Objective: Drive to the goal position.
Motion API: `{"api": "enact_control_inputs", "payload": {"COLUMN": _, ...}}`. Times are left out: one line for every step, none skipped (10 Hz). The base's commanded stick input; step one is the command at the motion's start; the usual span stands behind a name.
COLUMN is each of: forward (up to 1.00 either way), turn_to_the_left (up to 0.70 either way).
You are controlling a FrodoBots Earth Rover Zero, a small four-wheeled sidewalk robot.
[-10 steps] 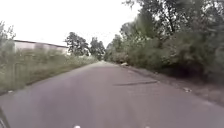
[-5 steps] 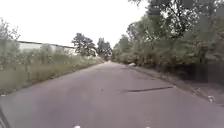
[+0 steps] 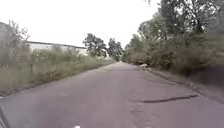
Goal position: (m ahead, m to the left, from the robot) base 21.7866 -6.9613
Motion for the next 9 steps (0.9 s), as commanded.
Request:
{"api": "enact_control_inputs", "payload": {"forward": 1.00, "turn_to_the_left": -0.06}}
{"api": "enact_control_inputs", "payload": {"forward": 1.00, "turn_to_the_left": -0.06}}
{"api": "enact_control_inputs", "payload": {"forward": 1.00, "turn_to_the_left": -0.06}}
{"api": "enact_control_inputs", "payload": {"forward": 1.00, "turn_to_the_left": -0.06}}
{"api": "enact_control_inputs", "payload": {"forward": 1.00, "turn_to_the_left": -0.06}}
{"api": "enact_control_inputs", "payload": {"forward": 1.00, "turn_to_the_left": -0.06}}
{"api": "enact_control_inputs", "payload": {"forward": 1.00, "turn_to_the_left": -0.07}}
{"api": "enact_control_inputs", "payload": {"forward": 1.00, "turn_to_the_left": -0.07}}
{"api": "enact_control_inputs", "payload": {"forward": 1.00, "turn_to_the_left": -0.07}}
